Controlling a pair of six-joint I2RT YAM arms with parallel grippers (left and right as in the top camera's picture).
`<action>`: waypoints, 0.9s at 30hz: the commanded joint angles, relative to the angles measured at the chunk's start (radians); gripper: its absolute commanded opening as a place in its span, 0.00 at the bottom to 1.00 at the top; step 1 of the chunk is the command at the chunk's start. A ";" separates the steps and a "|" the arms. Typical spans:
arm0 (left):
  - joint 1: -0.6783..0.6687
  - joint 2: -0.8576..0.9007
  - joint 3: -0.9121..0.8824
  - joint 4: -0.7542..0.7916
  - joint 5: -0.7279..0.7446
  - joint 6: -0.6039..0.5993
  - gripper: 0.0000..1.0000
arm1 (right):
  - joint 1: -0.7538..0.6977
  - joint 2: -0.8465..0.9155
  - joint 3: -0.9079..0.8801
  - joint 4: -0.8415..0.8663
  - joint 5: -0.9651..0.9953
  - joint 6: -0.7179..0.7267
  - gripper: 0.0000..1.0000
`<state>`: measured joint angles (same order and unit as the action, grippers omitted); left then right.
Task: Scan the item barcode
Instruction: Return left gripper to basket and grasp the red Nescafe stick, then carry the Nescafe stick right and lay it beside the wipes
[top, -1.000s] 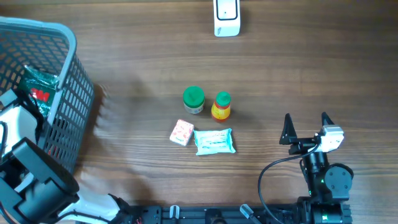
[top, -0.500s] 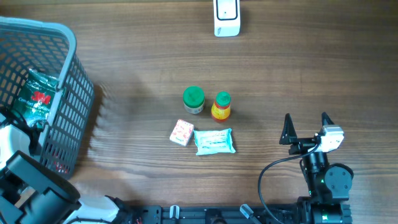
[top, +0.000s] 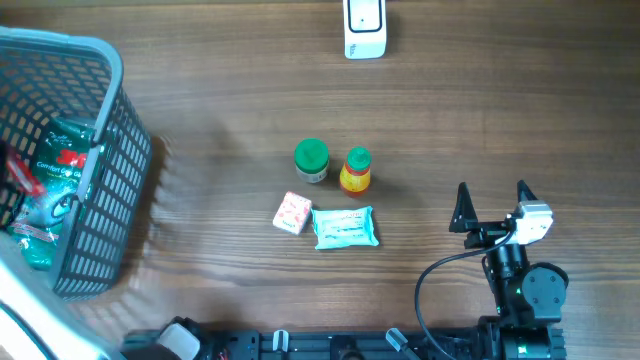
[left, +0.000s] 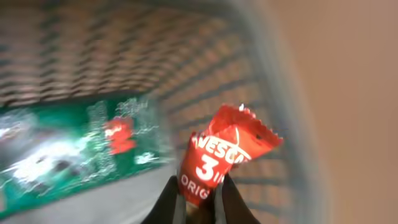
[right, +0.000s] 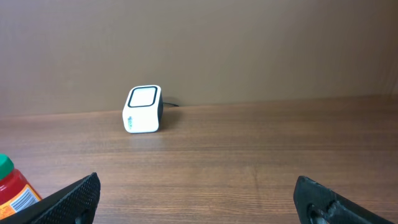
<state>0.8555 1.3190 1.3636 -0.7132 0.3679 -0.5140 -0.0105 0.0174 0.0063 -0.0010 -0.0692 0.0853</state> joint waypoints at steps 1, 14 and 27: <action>0.003 -0.154 0.024 0.124 0.403 -0.085 0.04 | -0.002 -0.005 -0.001 0.002 0.009 -0.005 1.00; -0.757 -0.241 0.023 -0.031 0.360 0.124 0.04 | -0.002 -0.005 -0.001 0.002 0.010 -0.005 1.00; -1.137 -0.003 -0.018 -0.137 0.121 0.166 0.04 | -0.002 -0.005 -0.001 0.002 0.009 -0.005 1.00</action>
<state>-0.2298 1.2861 1.3785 -0.8494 0.5701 -0.3637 -0.0105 0.0174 0.0063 -0.0010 -0.0692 0.0853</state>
